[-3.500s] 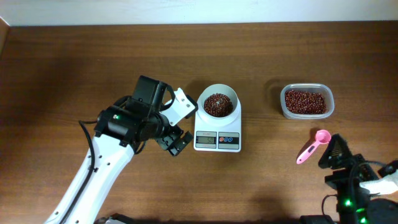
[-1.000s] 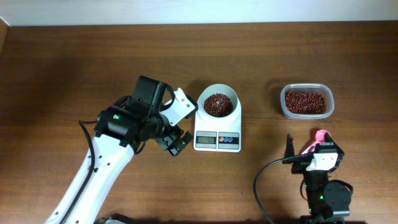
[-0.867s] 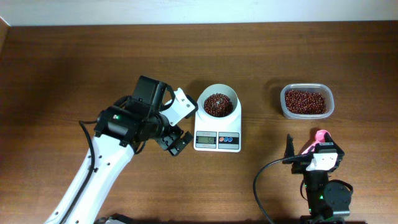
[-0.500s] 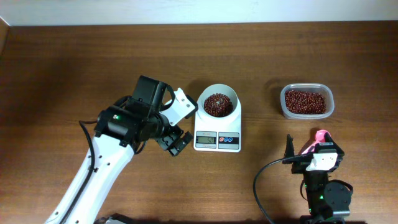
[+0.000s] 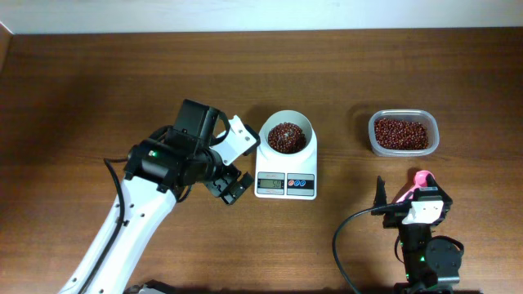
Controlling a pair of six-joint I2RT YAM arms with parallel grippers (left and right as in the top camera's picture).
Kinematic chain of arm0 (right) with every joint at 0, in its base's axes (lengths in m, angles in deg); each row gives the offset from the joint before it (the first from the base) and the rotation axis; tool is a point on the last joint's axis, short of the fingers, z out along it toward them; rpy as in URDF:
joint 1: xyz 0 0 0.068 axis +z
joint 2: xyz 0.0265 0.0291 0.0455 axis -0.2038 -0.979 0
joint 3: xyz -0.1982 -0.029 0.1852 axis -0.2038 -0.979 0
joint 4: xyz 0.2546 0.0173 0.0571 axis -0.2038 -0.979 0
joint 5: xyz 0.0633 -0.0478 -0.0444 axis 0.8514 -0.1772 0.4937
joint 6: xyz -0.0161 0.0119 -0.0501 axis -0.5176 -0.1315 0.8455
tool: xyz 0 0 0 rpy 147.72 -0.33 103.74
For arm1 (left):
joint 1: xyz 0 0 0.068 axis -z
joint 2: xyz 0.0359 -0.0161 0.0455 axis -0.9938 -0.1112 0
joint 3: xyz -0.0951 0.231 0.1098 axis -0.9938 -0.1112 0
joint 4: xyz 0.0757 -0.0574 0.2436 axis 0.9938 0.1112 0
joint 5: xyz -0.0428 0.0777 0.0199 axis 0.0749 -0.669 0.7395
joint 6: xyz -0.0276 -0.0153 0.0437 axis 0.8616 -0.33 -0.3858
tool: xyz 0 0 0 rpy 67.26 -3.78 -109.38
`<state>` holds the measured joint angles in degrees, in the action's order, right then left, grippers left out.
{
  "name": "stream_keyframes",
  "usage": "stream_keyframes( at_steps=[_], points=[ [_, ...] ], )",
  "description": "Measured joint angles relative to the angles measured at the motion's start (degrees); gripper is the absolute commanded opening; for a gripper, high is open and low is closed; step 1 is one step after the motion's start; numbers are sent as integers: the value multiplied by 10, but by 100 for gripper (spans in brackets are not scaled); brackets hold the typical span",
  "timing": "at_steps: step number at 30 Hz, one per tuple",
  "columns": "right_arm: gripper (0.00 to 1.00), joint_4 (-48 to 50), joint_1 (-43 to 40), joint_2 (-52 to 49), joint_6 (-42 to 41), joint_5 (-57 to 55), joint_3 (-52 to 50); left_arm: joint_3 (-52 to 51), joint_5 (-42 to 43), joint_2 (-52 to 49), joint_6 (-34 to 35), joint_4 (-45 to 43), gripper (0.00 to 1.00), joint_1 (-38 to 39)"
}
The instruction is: Scoop and weigh 50g on scale
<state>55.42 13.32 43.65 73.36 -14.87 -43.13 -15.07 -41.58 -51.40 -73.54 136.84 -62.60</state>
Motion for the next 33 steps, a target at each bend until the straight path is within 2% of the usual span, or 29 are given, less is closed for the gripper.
stream_keyframes(
  at_steps=[7,33],
  points=[
    [99,0,25,0,0,2,0,0,0,0,0,0,99,0],
    [99,0,25,0,0,2,0,0,0,0,0,0,99,0]
  ],
)
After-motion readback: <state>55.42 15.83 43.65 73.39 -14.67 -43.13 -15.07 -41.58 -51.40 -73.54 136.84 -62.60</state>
